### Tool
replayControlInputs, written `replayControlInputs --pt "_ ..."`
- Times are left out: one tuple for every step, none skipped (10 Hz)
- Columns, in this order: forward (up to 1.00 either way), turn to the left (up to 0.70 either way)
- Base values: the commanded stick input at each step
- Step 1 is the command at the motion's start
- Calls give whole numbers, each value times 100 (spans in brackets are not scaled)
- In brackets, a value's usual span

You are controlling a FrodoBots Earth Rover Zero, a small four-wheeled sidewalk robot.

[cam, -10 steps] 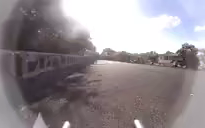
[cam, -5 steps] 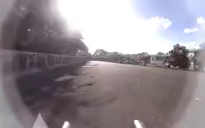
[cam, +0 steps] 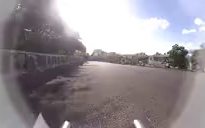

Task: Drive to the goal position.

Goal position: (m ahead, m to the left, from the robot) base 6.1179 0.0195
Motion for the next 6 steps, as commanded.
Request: replayControlInputs --pt "70 0" --pt "70 0" --pt "70 0" --pt "70 0" --pt "70 0" --pt "70 0"
